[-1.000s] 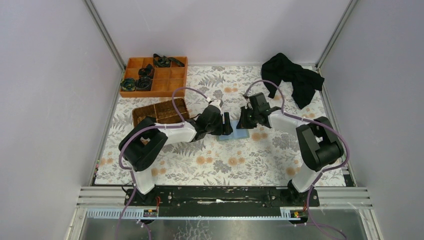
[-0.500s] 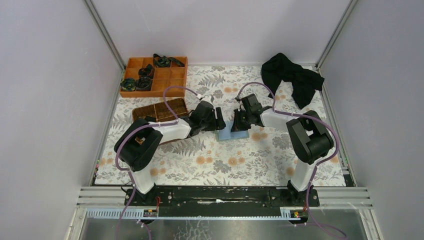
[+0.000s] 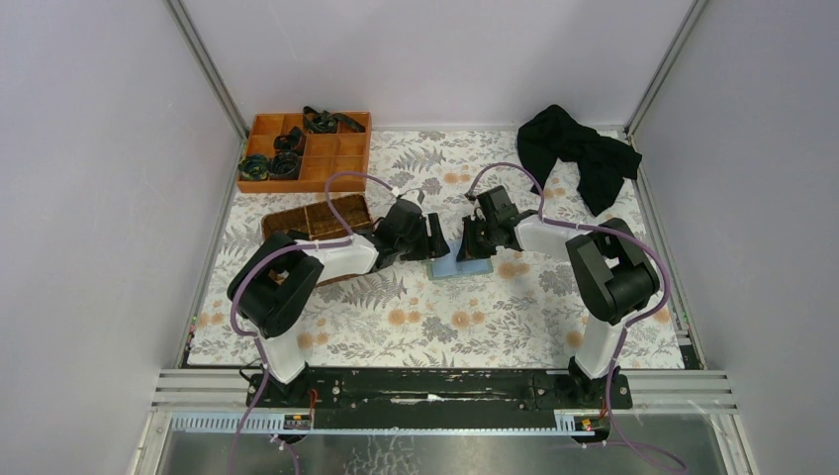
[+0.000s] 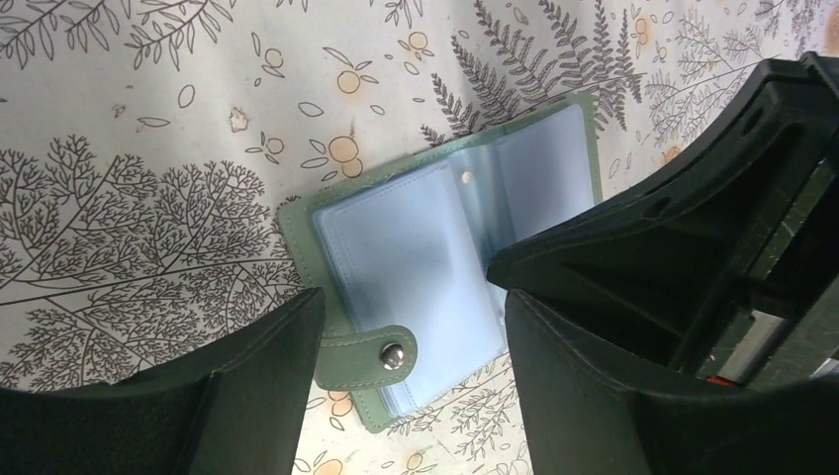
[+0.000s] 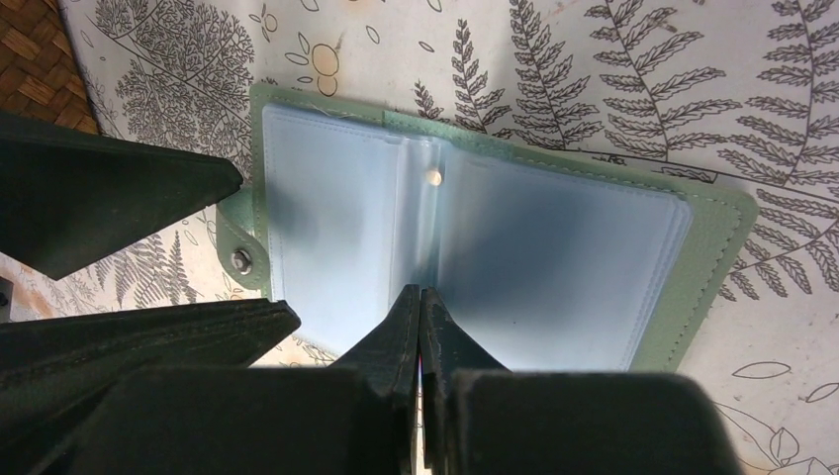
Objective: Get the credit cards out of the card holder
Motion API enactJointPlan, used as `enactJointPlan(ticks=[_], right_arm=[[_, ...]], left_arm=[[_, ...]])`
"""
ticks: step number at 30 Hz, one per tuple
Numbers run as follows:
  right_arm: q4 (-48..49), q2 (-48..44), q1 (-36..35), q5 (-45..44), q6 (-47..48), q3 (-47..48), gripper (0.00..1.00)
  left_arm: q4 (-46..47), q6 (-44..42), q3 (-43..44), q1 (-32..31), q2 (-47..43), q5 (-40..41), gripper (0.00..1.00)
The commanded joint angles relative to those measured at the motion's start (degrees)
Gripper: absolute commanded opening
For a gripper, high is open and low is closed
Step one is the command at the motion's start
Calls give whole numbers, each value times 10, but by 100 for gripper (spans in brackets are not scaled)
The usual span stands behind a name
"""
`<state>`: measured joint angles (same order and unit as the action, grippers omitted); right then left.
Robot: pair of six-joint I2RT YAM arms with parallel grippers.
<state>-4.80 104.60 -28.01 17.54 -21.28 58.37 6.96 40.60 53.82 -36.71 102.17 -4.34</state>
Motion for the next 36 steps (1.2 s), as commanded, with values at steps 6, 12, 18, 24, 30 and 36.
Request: enactJointPlan(ticks=[6, 12, 18, 24, 30, 36], right_arm=[[7, 4, -2, 10, 1, 14, 0], [9, 8, -3, 13, 1, 15, 0], [11, 16, -1, 17, 0, 16, 0], [16, 19, -2, 19, -3, 14, 0], [17, 16, -2, 15, -3, 11, 0], [21, -29, -2, 3, -9, 0, 0]], left_arm=[[33, 13, 22, -2, 32, -33, 74], [30, 17, 29, -2, 50, -48, 74], [33, 23, 47, -18, 46, -66, 73], [27, 26, 83, -45, 56, -95, 72], [28, 30, 95, -55, 54, -112, 72], [24, 30, 95, -56, 45, -109, 72]])
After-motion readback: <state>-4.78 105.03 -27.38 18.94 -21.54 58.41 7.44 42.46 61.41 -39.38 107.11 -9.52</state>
